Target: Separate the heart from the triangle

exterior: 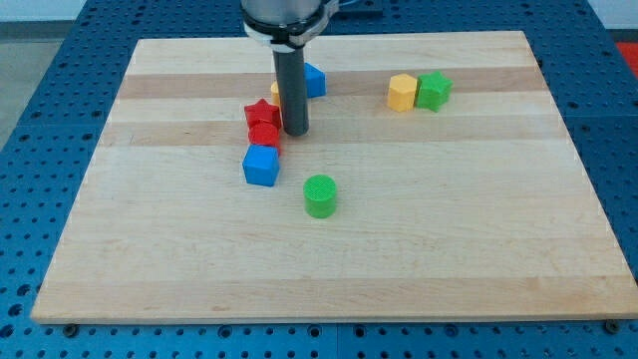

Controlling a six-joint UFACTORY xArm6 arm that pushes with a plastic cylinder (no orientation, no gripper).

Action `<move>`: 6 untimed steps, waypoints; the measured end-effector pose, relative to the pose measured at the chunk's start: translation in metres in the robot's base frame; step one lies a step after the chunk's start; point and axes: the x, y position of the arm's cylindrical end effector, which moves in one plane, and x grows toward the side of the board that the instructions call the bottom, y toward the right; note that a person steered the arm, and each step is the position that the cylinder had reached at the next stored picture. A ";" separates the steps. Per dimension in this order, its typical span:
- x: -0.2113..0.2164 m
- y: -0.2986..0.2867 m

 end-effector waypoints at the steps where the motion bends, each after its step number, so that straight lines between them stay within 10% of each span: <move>1: -0.019 0.003; 6: -0.093 -0.055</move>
